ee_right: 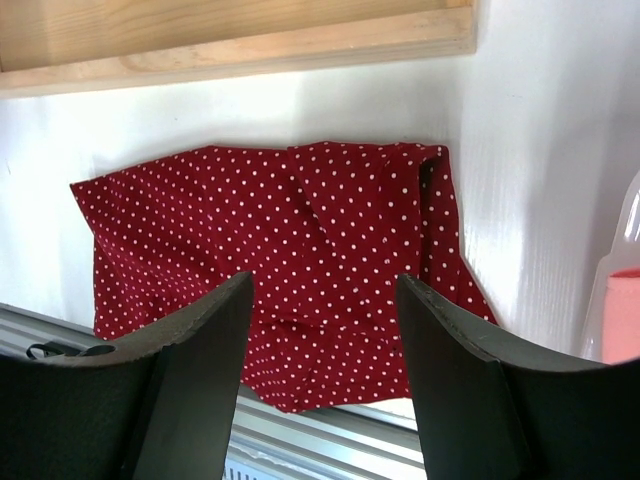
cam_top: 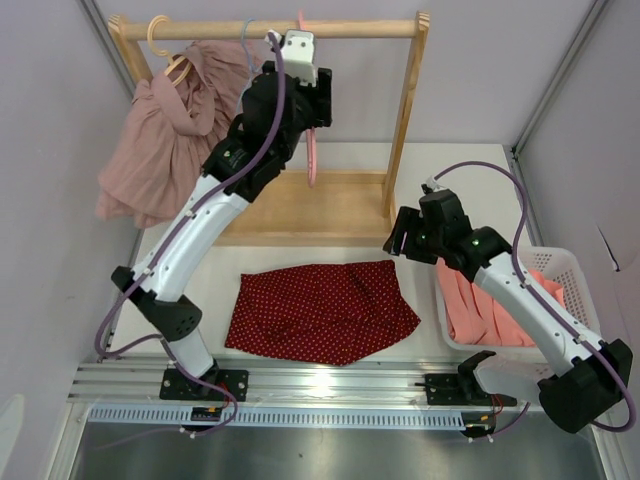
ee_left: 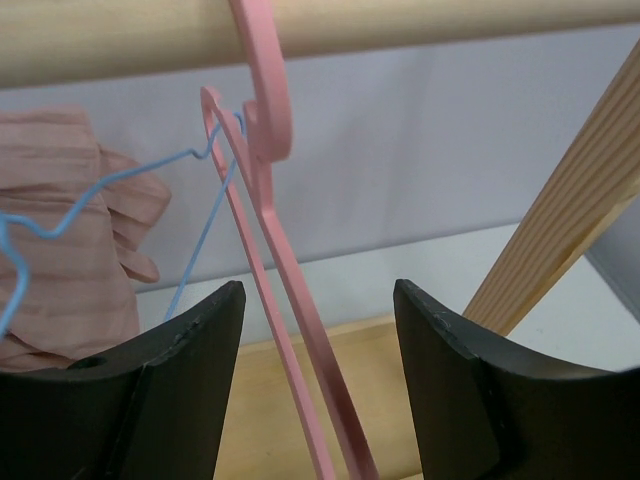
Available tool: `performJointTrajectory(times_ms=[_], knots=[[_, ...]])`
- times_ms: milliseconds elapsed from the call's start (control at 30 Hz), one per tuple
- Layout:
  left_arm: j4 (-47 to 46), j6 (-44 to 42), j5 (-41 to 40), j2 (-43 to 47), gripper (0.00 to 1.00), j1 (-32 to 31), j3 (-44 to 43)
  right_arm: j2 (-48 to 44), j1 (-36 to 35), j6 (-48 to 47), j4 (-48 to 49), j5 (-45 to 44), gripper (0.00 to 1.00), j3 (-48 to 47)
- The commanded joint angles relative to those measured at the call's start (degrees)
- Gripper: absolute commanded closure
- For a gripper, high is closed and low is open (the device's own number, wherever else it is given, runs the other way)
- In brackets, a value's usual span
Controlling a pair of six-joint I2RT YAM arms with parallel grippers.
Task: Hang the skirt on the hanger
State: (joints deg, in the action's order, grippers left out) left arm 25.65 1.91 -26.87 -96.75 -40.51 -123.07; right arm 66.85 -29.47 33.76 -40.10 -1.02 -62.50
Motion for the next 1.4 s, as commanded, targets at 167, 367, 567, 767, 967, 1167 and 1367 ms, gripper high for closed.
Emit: performJointTrajectory(times_ms=[167, 367, 567, 767, 967, 1167, 1367], knots=[[4.8, -1.2, -5.1, -5.8, 0.35, -0.4, -9.6, -1.9, 0.6, -1.4, -1.4, 0.1, 0.35, -2.7], [5.2, -1.7, -6.1, -6.5, 0.46, -0.4, -10.1, -1.9, 0.8, -1.5, -1.6, 0.1, 0.35, -3.0], [5.6, -3.8, -5.9, -6.4, 0.70, -0.4, -10.9, -1.7, 0.9, -1.6, -1.5, 0.3, 0.35, -3.1], [5.9, -4.7, -6.0, -5.8, 0.88, -0.4, -11.5, -1.7, 1.0, -1.4, -1.3, 0.3, 0.35, -3.2], [5.6, -5.3, -5.2, -5.6, 1.00, -0.3, -11.1, -1.7, 0.9, -1.2, -1.0, 0.4, 0.35, -3.0], [1.2, -5.5, -1.5, -2.7, 1.00, -0.1, -7.3, -1.9, 1.0, -1.7, -0.9, 0.4, 0.35, -3.0], [-4.8, -4.7, 0.4, 1.4, 1.00, 1.0, -4.7, -2.1, 1.0, -1.9, -0.9, 0.3, 0.35, -3.3]])
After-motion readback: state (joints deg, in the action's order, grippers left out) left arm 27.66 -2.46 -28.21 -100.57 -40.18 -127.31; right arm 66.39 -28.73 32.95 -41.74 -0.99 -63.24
